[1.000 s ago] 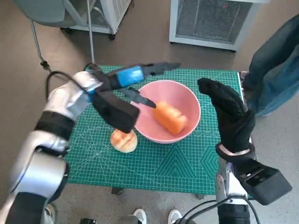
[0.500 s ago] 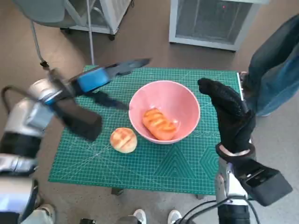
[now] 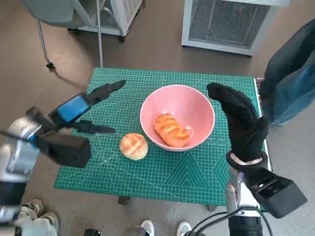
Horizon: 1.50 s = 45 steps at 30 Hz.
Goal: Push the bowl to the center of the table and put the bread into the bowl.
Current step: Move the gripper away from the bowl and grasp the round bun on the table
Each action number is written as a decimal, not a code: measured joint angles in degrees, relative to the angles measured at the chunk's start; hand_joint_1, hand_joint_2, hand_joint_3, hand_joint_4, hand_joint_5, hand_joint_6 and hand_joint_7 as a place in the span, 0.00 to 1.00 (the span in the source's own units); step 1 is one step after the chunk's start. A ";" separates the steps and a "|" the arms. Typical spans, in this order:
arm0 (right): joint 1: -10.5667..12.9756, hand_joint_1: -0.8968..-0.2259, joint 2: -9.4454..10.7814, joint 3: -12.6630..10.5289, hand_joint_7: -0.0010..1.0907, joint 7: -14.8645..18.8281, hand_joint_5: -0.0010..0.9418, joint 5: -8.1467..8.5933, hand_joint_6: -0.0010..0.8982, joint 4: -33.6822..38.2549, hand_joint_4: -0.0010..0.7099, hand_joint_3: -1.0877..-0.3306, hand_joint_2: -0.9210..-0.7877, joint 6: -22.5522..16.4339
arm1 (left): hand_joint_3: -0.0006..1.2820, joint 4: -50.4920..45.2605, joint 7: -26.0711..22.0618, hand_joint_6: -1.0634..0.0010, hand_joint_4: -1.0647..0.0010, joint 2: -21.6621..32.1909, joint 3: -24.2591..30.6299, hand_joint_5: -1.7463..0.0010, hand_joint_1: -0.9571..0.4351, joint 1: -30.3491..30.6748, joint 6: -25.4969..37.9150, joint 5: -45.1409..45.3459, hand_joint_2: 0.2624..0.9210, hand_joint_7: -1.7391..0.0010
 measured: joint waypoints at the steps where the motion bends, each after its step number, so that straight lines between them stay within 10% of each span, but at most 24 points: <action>1: 0.03 0.40 -0.02 -0.01 0.55 0.01 0.00 0.00 0.00 0.00 0.29 0.38 0.00 0.04 | 0.00 -0.80 -0.17 0.80 0.86 -0.12 0.31 0.99 0.36 0.75 0.97 -0.43 0.86 0.97; 45: 0.33 0.41 -1.42 0.02 0.55 0.90 0.00 0.14 0.00 -0.48 0.29 0.37 0.00 2.40 | 0.00 8.16 6.72 0.80 0.85 -13.07 -10.21 1.00 0.32 6.78 10.43 8.72 0.89 0.99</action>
